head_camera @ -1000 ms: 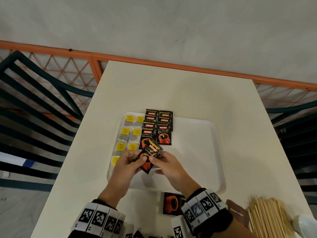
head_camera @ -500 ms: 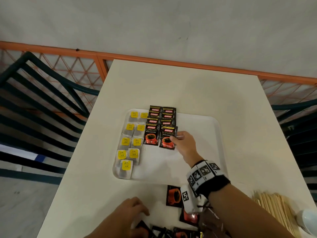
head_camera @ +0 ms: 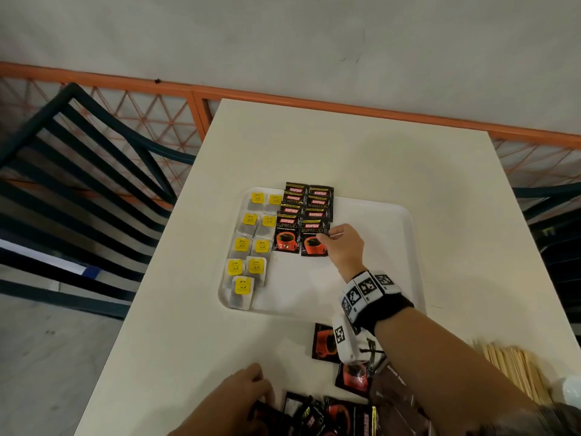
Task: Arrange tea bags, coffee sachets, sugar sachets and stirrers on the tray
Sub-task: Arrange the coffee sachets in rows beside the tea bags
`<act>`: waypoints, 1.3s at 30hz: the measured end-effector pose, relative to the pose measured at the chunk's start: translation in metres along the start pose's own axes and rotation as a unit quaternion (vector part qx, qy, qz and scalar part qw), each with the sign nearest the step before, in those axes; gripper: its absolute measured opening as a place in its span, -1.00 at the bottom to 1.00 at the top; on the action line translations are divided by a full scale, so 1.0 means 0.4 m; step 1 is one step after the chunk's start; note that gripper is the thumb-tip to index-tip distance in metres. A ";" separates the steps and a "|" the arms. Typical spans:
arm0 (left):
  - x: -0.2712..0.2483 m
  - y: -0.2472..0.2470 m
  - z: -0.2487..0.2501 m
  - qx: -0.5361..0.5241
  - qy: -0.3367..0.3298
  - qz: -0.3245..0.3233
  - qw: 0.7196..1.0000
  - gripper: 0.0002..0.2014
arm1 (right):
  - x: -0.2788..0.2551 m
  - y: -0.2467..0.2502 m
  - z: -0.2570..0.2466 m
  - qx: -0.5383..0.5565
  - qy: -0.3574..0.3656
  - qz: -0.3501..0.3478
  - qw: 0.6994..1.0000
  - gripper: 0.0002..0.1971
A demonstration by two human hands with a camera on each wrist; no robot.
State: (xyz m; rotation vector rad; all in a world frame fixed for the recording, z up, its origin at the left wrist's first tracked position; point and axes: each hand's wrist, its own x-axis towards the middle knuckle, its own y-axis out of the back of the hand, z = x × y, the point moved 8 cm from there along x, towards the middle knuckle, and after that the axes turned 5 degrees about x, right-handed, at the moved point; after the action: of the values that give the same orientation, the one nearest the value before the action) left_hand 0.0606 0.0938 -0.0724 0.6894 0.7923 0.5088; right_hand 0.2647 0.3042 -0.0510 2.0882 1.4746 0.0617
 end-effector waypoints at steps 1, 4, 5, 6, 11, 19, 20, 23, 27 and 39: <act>-0.005 0.009 -0.001 -0.023 -0.003 0.010 1.000 -0.79 | -0.003 0.003 -0.005 -0.004 0.010 0.003 1.000 -0.69; -0.024 0.050 -0.003 -0.124 0.011 0.036 0.992 -0.81 | -0.023 0.016 -0.028 -0.023 0.045 -0.004 0.999 -0.72; -0.032 0.058 -0.012 -0.146 0.023 0.047 0.988 -0.77 | -0.037 0.022 -0.034 -0.023 0.052 -0.016 0.998 -0.76; -0.039 0.071 -0.016 -0.171 0.032 0.060 0.983 -0.77 | -0.055 0.025 -0.038 -0.021 0.057 -0.038 0.997 -0.80; -0.051 0.073 -0.016 -0.340 0.080 0.056 0.935 -0.82 | -0.202 0.063 -0.011 -0.081 0.114 -0.195 0.971 -0.92; 0.002 0.039 0.085 -0.301 0.026 0.039 0.952 -0.76 | -0.469 0.131 0.153 -0.327 0.169 -0.405 0.837 -0.53; 0.007 0.032 0.095 -0.273 0.018 0.040 0.961 -0.68 | -0.496 0.136 0.177 -0.375 0.182 -0.405 0.814 -0.38; 0.022 0.004 0.119 -0.135 0.012 0.021 0.991 -0.33 | -0.551 0.137 0.225 -0.478 0.212 -0.380 0.763 -0.06; 0.045 -0.040 0.154 0.060 0.003 -0.011 0.998 -0.18 | -0.567 0.118 0.231 -0.510 0.239 -0.346 0.751 -0.09; 0.043 0.021 0.108 0.033 0.069 0.077 0.994 -0.59 | -0.503 0.109 0.155 -0.367 0.188 -0.364 0.835 -0.65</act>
State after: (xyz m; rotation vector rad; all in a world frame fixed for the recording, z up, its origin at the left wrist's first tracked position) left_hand 0.1034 0.0947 -0.0523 0.7870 0.8926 0.6783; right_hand 0.2453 0.0918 -0.0251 0.8525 1.9740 0.6581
